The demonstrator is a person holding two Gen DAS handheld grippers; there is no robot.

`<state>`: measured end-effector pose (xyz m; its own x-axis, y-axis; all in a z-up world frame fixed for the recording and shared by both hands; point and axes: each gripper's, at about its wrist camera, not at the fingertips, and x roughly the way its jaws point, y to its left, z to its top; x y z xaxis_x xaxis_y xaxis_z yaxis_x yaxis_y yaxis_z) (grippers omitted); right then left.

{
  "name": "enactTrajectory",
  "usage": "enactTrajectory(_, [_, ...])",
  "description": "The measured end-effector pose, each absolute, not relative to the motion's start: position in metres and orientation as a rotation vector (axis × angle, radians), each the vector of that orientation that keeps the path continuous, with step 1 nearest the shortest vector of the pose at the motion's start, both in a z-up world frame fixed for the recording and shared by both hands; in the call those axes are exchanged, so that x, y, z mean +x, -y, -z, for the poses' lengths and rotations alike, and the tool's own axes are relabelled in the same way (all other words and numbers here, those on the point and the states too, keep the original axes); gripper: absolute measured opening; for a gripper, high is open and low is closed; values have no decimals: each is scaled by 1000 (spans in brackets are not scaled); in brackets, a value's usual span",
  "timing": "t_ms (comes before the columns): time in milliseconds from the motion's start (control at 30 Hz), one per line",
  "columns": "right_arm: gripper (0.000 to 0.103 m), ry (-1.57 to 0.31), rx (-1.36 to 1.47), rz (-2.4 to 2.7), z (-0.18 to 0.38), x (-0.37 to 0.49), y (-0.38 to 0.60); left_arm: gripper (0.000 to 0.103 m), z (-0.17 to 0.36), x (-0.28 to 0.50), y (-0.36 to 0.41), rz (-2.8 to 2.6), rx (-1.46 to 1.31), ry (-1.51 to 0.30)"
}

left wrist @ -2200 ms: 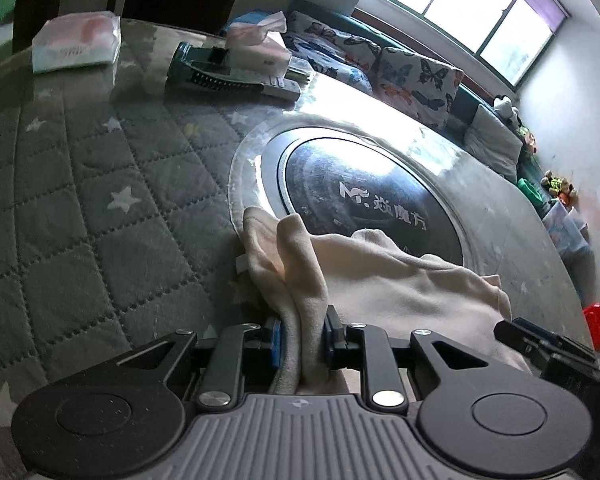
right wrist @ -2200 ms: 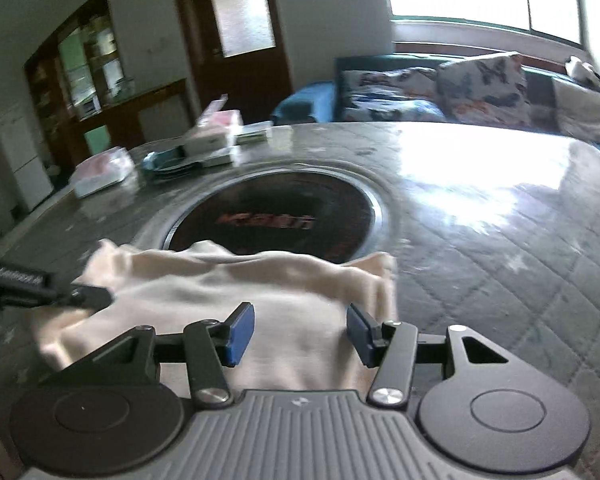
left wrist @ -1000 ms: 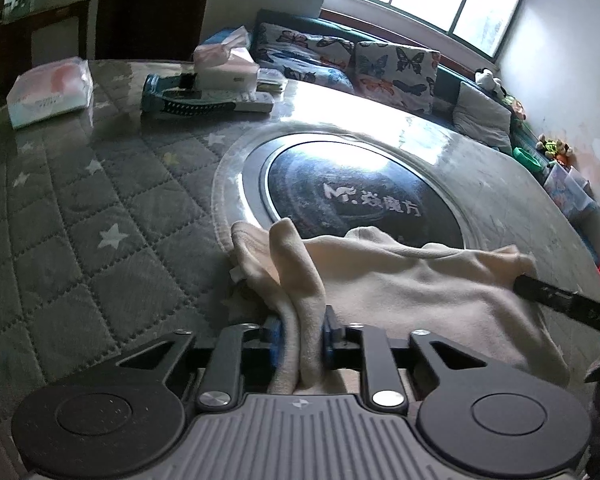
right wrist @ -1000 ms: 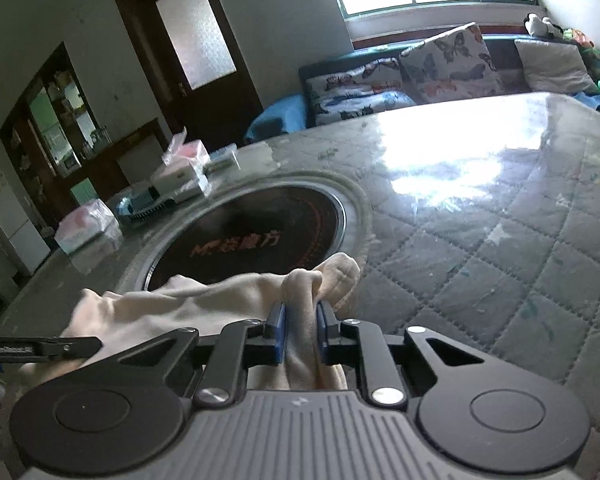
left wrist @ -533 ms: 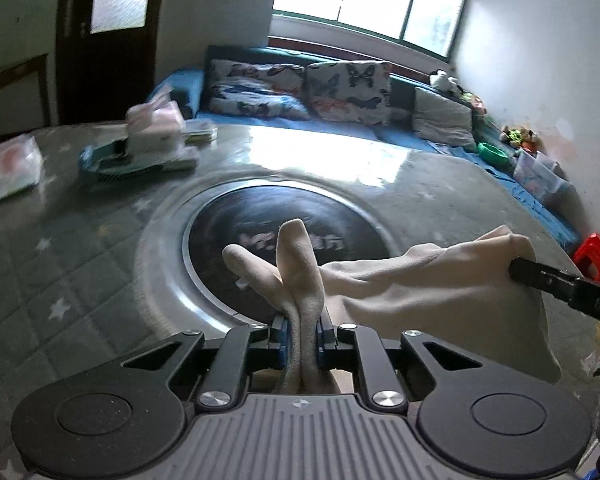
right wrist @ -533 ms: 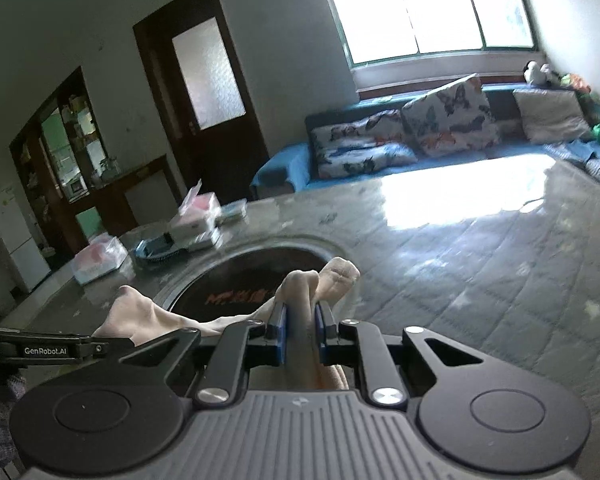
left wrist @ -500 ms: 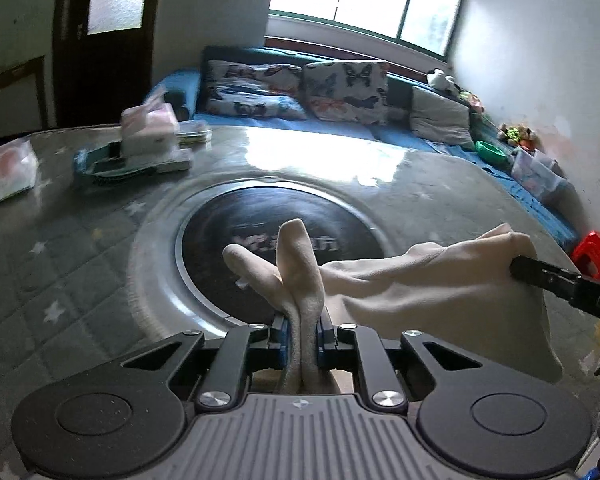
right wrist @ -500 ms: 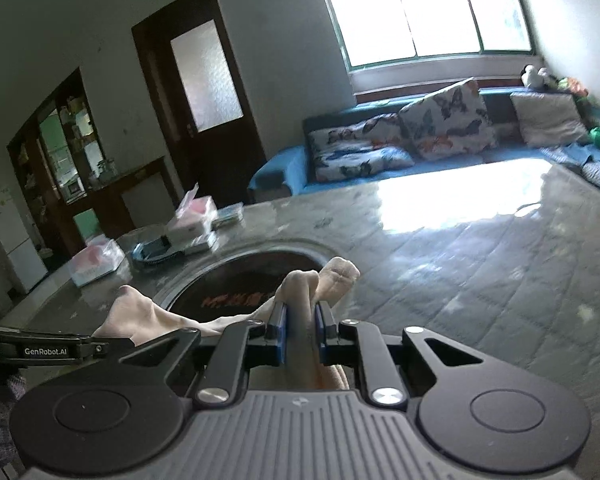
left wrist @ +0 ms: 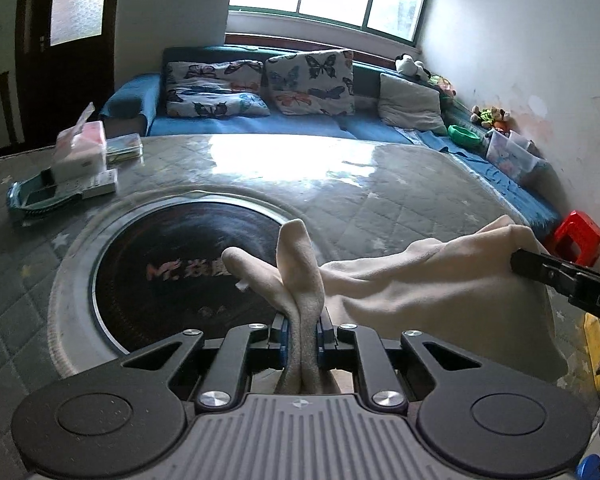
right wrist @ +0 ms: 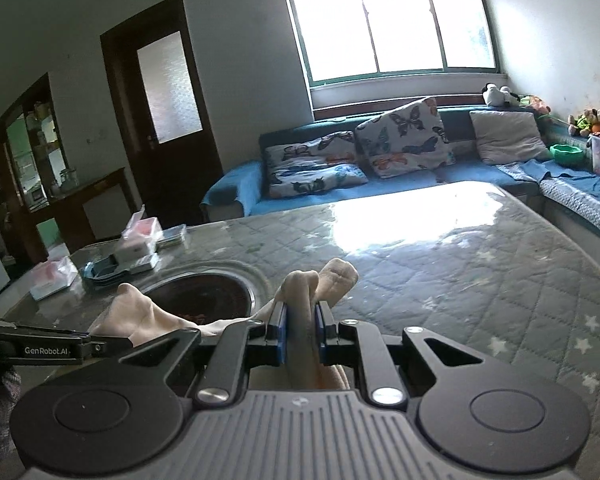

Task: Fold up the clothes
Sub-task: 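Lift the gripped sweatshirt edge with both grippers and fold it over the bundle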

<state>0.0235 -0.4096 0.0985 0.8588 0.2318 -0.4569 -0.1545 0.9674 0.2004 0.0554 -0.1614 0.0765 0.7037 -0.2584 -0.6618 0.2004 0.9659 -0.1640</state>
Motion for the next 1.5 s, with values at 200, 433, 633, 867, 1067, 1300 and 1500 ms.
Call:
enactTrajectory(200, [13,-489,143,-178,-104,33,422,14,-80,69,177,260,-77,-747])
enactTrajectory(433, [13,-477,132,-140,-111,44,438,14,-82,85,197,276,-71,-754])
enactTrajectory(633, [13,-480,127,-106,-112,54,453,14,-83,98,216,296,-47,-754])
enactTrajectory(867, [13,-497,123,-71,-108,67,466,14,-75,113,233,312,-26,-767])
enactTrajectory(1067, [13,-526,122,-48,-98,77,474,14,-65,123,240,313,-20,-786])
enactTrajectory(1300, [13,-561,118,-27,-84,86,477,14,-50,132,239,306,-20,-825])
enactTrajectory(1500, [13,-587,97,-13,-75,93,475,14,-42,135,237,296,-17,-847])
